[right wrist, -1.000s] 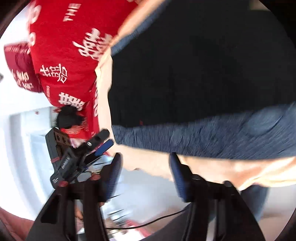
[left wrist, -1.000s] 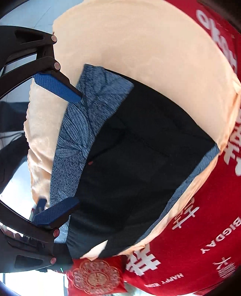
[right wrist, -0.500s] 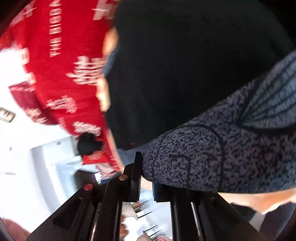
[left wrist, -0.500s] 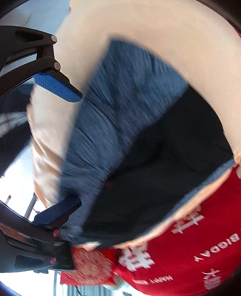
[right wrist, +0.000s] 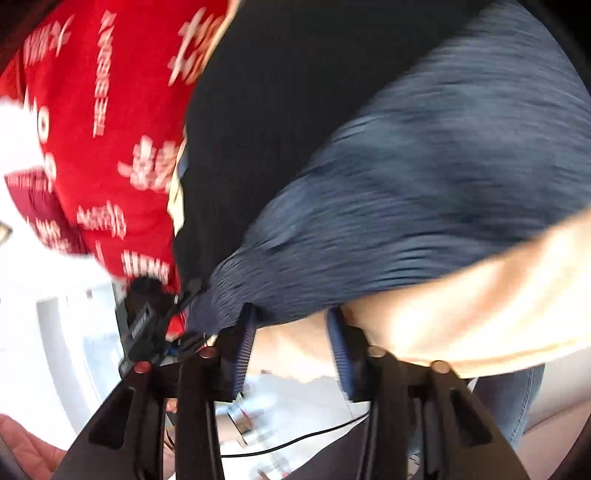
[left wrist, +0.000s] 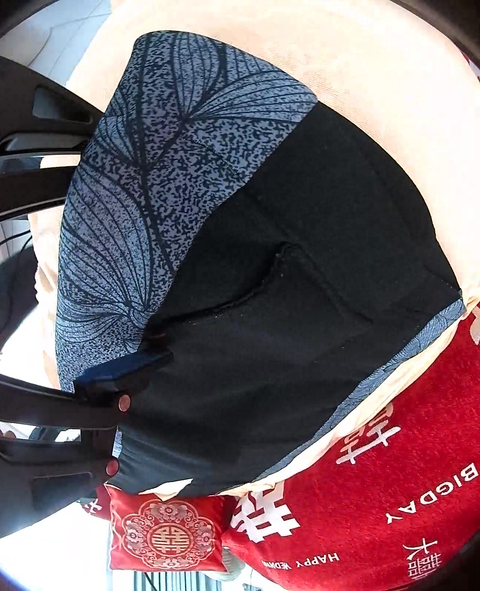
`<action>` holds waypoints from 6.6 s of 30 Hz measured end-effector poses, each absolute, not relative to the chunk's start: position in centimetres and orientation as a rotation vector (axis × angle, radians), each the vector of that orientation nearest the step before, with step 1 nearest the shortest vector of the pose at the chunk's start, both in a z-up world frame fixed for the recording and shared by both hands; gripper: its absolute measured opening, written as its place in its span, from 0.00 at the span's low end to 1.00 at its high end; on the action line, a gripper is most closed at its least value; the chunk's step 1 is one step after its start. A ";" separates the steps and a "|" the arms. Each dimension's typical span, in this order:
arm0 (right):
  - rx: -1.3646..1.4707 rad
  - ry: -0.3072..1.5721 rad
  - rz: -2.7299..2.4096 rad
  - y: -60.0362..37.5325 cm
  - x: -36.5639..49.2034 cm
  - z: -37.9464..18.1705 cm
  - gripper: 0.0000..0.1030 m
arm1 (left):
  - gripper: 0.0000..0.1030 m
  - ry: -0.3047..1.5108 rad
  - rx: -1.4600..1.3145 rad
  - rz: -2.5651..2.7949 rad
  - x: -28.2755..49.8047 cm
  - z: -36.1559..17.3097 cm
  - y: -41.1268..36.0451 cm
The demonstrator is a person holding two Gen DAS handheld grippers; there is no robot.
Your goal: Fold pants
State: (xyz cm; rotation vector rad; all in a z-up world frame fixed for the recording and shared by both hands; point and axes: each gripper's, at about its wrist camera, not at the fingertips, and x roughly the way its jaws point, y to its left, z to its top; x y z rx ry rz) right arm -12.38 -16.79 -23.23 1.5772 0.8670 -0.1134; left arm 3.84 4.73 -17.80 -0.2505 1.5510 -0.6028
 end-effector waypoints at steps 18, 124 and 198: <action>1.366 0.840 -0.001 -29.0 -1.5 -10.7 0.06 | 0.31 1.314 -0.242 -0.518 11.1 -8.0 -2.3; 1.167 0.824 -0.257 -48.3 -20.8 -7.1 0.10 | 0.25 1.437 0.139 -1.021 -8.9 -9.3 -44.2; 0.800 1.169 -0.405 -65.5 -6.4 -17.1 0.10 | 0.97 1.264 0.398 -0.446 4.3 -18.9 -44.7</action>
